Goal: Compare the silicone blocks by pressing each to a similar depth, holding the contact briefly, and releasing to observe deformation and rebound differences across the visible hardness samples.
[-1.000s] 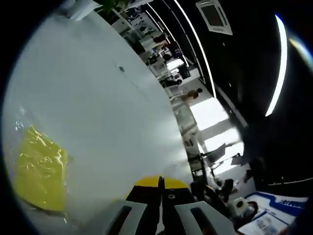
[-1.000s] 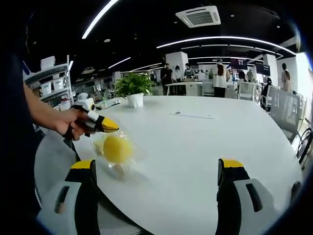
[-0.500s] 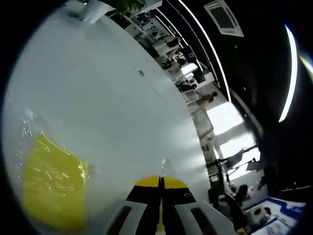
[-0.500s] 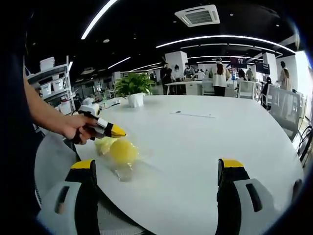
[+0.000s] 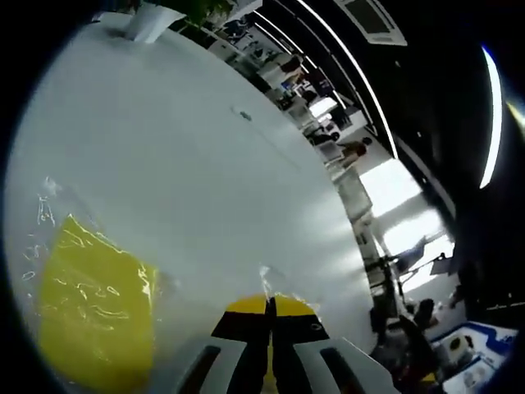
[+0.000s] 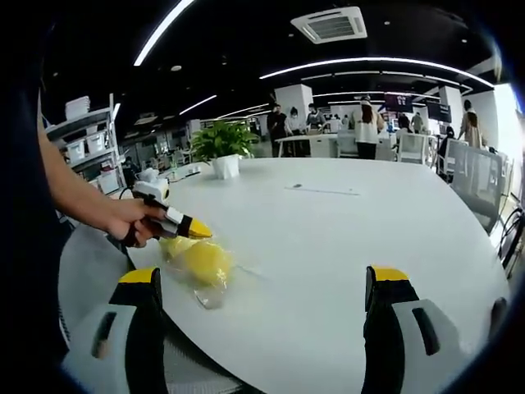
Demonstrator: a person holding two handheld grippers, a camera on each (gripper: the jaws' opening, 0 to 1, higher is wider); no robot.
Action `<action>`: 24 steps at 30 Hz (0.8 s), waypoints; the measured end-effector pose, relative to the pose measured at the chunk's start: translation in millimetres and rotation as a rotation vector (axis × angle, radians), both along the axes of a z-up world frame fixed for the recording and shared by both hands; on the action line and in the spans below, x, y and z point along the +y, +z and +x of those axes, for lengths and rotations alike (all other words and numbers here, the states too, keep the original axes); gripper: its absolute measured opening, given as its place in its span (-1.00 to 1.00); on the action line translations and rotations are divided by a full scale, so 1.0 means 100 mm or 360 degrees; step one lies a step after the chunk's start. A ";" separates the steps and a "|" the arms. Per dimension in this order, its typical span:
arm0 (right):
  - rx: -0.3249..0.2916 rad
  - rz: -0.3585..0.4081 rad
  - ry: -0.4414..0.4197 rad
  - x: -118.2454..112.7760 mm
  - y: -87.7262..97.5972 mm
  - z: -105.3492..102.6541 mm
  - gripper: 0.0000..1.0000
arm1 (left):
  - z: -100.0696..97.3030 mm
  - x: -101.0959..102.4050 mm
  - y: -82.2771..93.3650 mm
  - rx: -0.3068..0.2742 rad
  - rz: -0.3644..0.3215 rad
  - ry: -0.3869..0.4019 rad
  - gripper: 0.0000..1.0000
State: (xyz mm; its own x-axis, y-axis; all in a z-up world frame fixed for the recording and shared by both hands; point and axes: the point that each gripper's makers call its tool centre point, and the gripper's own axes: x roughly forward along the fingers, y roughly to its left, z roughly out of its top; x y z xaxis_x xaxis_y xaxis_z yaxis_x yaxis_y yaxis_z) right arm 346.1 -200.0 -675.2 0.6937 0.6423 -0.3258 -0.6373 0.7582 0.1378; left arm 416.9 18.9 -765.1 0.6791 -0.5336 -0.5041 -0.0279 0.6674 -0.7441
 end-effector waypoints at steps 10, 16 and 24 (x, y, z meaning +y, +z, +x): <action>-0.0005 -0.0017 0.0007 0.01 0.02 -0.01 0.93 | -0.01 0.01 -0.12 -0.0015 0.0145 -0.0093 -1.00; -0.0001 -0.0032 0.0013 0.02 0.01 -0.02 0.93 | -0.06 -0.01 -0.20 -0.0003 0.0211 -0.0137 -1.00; 0.0010 -0.0041 0.0014 0.01 -0.01 -0.03 0.93 | -0.03 -0.01 -0.24 -0.0034 0.0310 -0.0207 -1.00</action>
State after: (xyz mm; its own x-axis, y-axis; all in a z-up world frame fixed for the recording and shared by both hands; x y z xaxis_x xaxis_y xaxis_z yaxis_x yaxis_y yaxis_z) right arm 342.7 -199.3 -676.2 0.6860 0.6396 -0.3468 -0.6430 0.7560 0.1224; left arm 414.1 17.5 -788.7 0.6227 -0.5115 -0.5921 0.0822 0.7953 -0.6006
